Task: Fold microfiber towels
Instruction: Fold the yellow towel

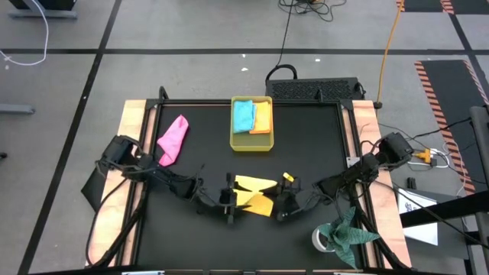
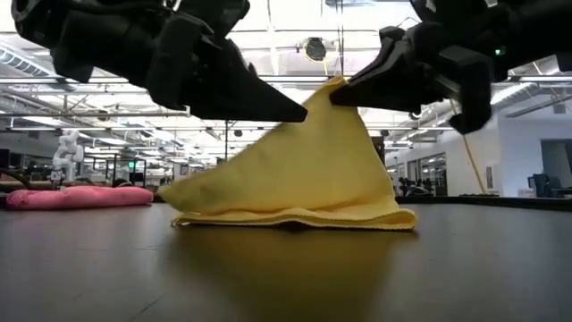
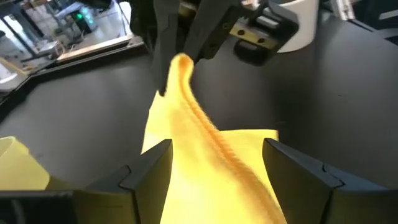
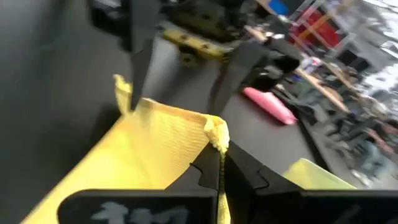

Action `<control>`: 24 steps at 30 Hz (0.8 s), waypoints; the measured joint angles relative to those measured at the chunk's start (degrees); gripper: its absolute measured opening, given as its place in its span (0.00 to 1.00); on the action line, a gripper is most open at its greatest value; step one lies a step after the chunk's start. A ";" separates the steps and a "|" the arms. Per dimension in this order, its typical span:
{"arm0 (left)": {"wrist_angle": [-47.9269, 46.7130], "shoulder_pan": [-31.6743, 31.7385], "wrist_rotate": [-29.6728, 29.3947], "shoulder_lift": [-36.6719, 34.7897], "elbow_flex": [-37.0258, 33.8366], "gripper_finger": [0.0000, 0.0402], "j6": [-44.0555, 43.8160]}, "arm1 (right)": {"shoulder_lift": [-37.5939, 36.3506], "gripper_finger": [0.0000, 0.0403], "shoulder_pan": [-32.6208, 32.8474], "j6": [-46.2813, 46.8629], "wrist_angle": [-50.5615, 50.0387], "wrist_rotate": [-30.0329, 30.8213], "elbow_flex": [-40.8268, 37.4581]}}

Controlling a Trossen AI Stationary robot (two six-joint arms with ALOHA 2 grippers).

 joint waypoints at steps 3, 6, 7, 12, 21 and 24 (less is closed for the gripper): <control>-0.06 0.81 0.02 0.00 0.00 0.63 -1.25 | 0.00 0.00 0.04 -0.80 2.05 4.94 0.00; -2.08 1.37 0.07 0.00 0.00 0.63 -3.52 | 0.00 0.00 0.69 -3.93 4.45 7.75 0.00; -3.26 1.47 -0.05 0.00 0.00 0.63 -4.36 | 0.00 0.00 1.09 -5.03 5.03 7.80 0.00; -9.52 1.53 -3.45 0.00 0.00 0.59 -7.16 | 0.00 0.00 3.52 -7.23 4.80 7.77 0.00; -24.47 0.84 -6.21 -7.13 0.00 0.21 -14.75 | 0.00 0.00 7.09 -10.01 3.91 17.75 0.00; -28.37 -0.03 -7.46 -11.13 -0.02 0.07 -14.03 | 0.00 0.00 7.82 -10.56 3.64 18.55 0.00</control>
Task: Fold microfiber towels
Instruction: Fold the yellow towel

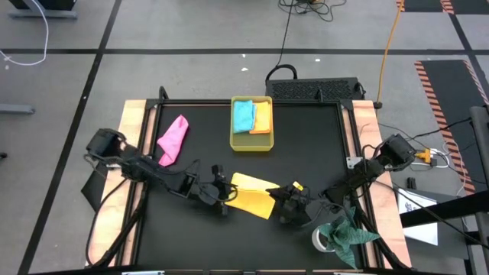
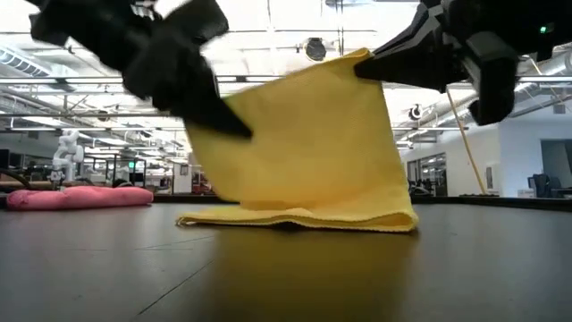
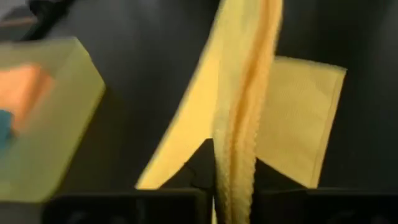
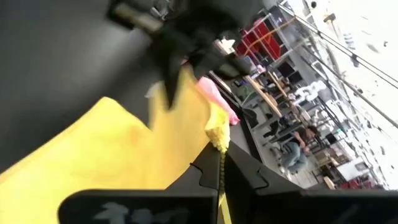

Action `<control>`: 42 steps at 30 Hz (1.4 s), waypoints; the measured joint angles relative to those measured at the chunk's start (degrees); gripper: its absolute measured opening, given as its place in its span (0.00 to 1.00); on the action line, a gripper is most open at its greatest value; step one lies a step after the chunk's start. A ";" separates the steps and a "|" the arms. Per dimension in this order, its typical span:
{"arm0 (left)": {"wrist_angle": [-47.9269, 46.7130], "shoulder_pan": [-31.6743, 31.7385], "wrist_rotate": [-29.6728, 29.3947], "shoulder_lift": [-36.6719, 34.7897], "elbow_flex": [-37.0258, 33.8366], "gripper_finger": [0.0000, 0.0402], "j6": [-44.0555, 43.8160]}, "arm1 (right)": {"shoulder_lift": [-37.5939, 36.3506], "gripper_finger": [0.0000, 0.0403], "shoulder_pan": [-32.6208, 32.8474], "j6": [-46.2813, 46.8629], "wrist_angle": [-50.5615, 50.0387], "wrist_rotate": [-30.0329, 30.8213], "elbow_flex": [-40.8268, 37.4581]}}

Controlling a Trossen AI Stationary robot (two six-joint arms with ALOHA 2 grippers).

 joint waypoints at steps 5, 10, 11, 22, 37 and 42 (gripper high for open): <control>-0.18 -0.93 -2.79 -4.44 0.02 0.03 2.93 | 0.00 0.00 0.31 1.03 -3.84 -1.05 0.00; -0.25 -2.92 -1.60 -6.72 0.31 0.01 -0.58 | -3.09 0.00 0.65 6.92 -8.59 -15.10 0.00; -0.40 -3.51 -0.14 -6.94 0.81 0.01 -2.19 | -4.30 0.00 0.63 8.97 -9.57 -19.57 0.00; -9.91 -1.80 -5.49 -6.31 2.84 0.02 -1.30 | -9.75 0.00 -6.08 17.72 -20.41 -20.77 0.00; -9.80 2.84 -14.57 1.18 2.80 0.07 23.45 | -9.68 0.00 -15.46 20.34 -12.12 -24.81 -9.45; -9.44 0.52 -16.73 -0.27 2.80 0.08 30.84 | -9.79 0.00 -13.04 19.09 -11.40 -19.23 -9.49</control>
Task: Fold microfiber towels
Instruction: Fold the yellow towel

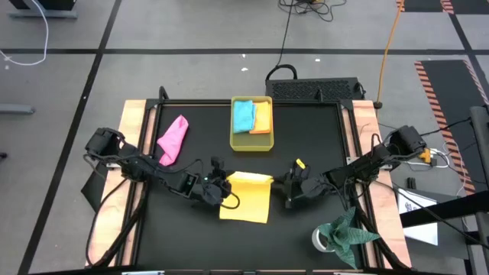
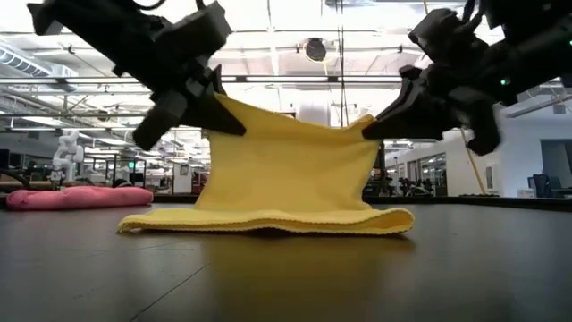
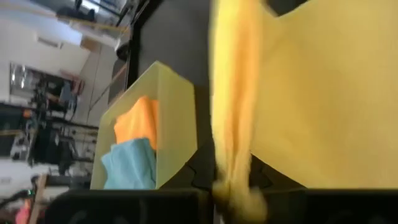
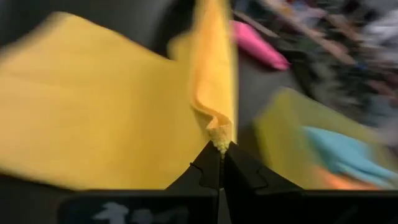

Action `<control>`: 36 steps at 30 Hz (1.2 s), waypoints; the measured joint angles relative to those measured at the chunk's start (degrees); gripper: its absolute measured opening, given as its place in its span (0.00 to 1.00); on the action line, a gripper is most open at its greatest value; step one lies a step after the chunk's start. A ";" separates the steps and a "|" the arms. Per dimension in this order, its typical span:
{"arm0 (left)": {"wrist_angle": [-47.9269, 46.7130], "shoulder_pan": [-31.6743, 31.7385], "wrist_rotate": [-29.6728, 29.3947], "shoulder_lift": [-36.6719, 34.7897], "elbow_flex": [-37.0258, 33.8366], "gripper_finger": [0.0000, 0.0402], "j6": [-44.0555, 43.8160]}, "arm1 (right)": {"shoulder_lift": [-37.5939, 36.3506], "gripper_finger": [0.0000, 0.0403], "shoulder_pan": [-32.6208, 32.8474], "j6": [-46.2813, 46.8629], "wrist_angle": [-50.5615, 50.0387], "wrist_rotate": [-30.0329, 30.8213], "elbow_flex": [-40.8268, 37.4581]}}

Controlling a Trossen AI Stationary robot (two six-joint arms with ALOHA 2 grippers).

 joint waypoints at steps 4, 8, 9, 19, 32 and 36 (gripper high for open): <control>-2.82 -0.63 0.04 -2.12 0.06 0.03 -1.00 | -0.51 0.00 0.53 -2.08 1.04 8.52 0.02; -6.24 0.33 0.01 -2.63 0.07 0.02 -2.33 | -0.51 0.00 -0.58 -3.71 3.59 10.12 0.11; -6.27 0.64 -0.05 -2.63 0.07 0.03 -2.71 | -0.51 0.00 -0.97 -3.73 3.56 9.76 0.10; -7.10 -0.34 6.88 -2.50 0.02 0.02 -3.64 | -0.49 0.00 -0.49 -3.28 0.64 -8.16 0.00; -6.46 -5.71 20.02 1.72 0.08 0.04 -13.07 | 2.65 0.00 1.40 8.99 3.52 -33.79 0.05; -6.22 -5.92 15.52 1.62 0.04 0.02 -9.95 | 2.77 0.00 1.60 10.03 3.93 -33.95 0.02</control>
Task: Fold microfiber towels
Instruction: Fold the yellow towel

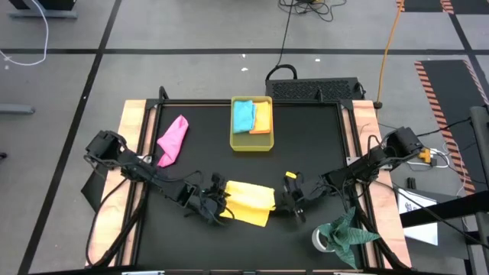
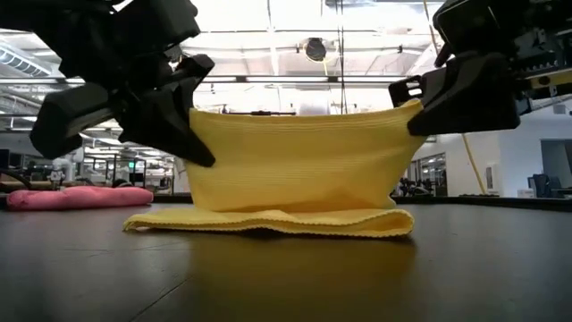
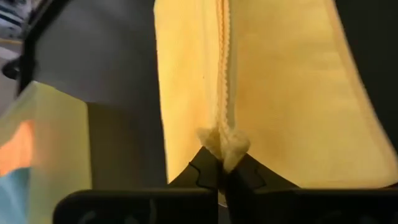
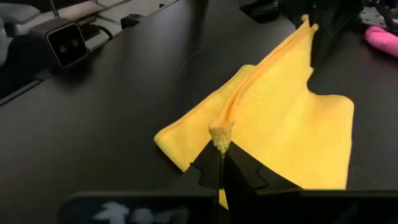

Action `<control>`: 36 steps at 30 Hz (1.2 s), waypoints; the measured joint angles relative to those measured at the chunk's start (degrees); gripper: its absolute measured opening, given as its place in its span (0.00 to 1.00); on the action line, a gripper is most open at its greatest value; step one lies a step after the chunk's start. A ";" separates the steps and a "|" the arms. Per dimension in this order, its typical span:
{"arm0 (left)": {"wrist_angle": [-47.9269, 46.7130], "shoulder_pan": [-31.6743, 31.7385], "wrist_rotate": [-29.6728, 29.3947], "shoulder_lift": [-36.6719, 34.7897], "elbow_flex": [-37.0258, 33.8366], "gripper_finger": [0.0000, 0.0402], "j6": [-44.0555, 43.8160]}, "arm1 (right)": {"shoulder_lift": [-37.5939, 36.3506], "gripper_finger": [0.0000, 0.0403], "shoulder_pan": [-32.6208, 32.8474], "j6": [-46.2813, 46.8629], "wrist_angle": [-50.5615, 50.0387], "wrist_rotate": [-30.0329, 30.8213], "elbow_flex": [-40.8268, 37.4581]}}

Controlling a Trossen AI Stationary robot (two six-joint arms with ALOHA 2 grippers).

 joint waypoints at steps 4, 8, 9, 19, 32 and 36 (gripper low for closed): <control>0.69 0.02 -2.70 -0.13 -0.01 0.02 2.99 | 0.00 0.00 0.00 1.08 1.29 -0.13 -0.02; 0.82 -0.73 -11.46 -0.13 -0.04 0.04 5.97 | 0.00 0.00 0.09 0.64 5.10 1.42 -0.02; 0.96 -1.10 -14.39 -0.13 -0.04 0.03 7.11 | 0.00 0.00 0.09 0.61 6.07 1.52 -0.02; -0.61 -2.97 -13.89 0.23 -0.04 0.03 4.58 | 2.72 0.00 0.90 2.22 9.16 1.35 0.00; -2.90 -2.75 -4.44 0.35 -1.36 0.08 -6.14 | 18.55 0.03 1.22 4.17 13.16 -3.99 7.14; -3.01 -2.69 0.18 0.35 -1.36 0.08 -9.04 | 18.97 0.07 1.25 5.19 12.87 -5.50 7.41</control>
